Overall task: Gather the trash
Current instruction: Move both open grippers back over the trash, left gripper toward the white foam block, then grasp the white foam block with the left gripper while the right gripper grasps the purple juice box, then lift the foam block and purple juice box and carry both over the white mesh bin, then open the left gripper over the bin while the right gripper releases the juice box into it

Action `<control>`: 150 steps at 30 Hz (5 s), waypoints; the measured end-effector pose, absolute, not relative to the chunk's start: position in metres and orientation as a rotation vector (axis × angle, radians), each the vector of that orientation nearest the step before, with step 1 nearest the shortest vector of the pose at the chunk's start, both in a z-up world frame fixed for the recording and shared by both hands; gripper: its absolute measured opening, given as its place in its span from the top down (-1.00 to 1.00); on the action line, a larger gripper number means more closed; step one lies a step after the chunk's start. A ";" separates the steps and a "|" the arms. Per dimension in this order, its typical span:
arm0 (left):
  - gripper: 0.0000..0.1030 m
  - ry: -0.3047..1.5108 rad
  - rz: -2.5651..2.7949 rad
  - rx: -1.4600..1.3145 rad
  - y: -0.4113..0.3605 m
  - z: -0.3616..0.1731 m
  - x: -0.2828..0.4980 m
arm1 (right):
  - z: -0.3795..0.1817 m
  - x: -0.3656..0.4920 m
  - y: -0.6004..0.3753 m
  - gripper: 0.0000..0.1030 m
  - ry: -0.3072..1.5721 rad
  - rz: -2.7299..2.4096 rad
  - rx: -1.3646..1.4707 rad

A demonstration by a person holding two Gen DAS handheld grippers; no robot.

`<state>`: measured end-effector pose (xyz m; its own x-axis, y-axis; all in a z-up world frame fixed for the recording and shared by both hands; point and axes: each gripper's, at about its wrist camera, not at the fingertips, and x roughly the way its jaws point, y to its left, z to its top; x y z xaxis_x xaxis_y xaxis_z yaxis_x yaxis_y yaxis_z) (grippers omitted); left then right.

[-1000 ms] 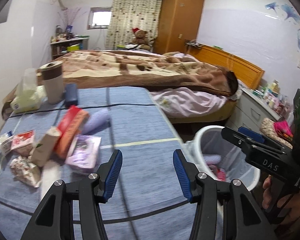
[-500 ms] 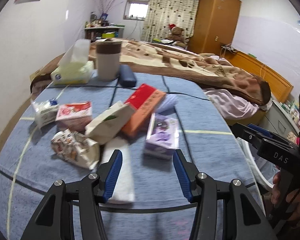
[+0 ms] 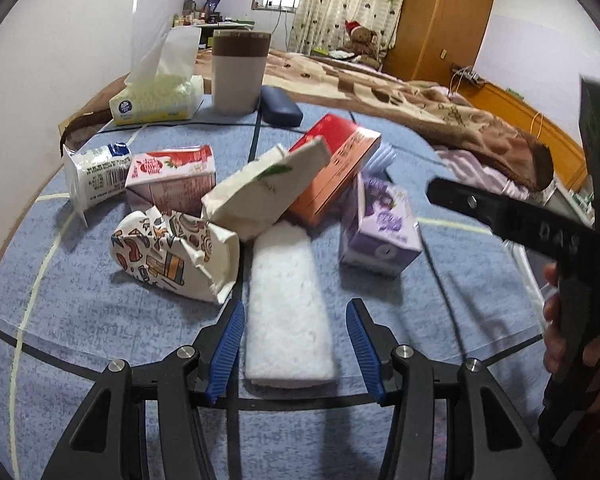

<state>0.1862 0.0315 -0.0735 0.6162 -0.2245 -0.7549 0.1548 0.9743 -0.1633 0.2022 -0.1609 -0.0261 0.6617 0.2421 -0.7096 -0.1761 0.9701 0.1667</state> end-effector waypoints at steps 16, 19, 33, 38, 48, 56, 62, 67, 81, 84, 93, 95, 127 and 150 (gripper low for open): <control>-0.02 0.916 -0.180 -0.107 0.054 -0.087 0.205 | -0.045 0.229 -0.132 -0.45 0.905 0.262 0.103; -0.02 0.916 -0.165 -0.119 0.062 -0.087 0.207 | -0.049 0.232 -0.130 -0.45 0.923 0.238 0.089; -0.02 0.941 -0.190 -0.081 0.057 -0.087 0.222 | -0.047 0.210 -0.138 -0.45 0.982 0.187 -0.079; -0.02 0.948 -0.189 -0.066 0.052 -0.087 0.222 | -0.050 0.210 -0.146 -0.45 0.978 0.178 -0.043; 0.35 0.944 -0.182 -0.069 0.047 -0.085 0.221 | -0.052 0.208 -0.150 -0.10 0.950 0.188 0.007; 0.39 0.898 -0.195 -0.079 0.041 -0.072 0.208 | -0.042 0.195 -0.158 -0.09 0.893 0.194 0.025; 0.39 0.865 -0.214 -0.069 0.030 -0.058 0.194 | -0.034 0.184 -0.169 -0.09 0.863 0.180 0.044; 0.39 0.825 -0.225 -0.062 0.022 -0.041 0.181 | -0.023 0.171 -0.181 -0.10 0.825 0.179 0.077; 0.39 0.719 -0.317 -0.041 -0.026 -0.005 0.147 | 0.006 0.126 -0.227 -0.10 0.697 0.103 0.132; 0.39 0.697 -0.340 -0.037 -0.041 0.002 0.142 | 0.010 0.116 -0.240 -0.10 0.674 0.073 0.143; 0.38 0.660 -0.433 -0.001 -0.091 0.015 0.130 | 0.019 0.095 -0.276 -0.10 0.616 -0.005 0.172; 0.39 0.650 -0.449 0.003 -0.102 0.018 0.129 | 0.021 0.090 -0.284 -0.10 0.606 -0.021 0.177; 0.38 0.699 -0.709 0.115 -0.271 -0.004 0.121 | -0.013 0.066 -0.393 -0.10 0.663 -0.260 0.263; 0.06 0.706 -0.711 0.114 -0.286 -0.005 0.121 | -0.014 0.068 -0.409 -0.34 0.690 -0.307 0.237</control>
<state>0.1212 -0.2864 -0.0049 0.5390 -0.5596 -0.6295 0.6337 0.7618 -0.1346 0.0684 -0.4093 -0.0136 0.7296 -0.1988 -0.6544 0.3539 0.9285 0.1126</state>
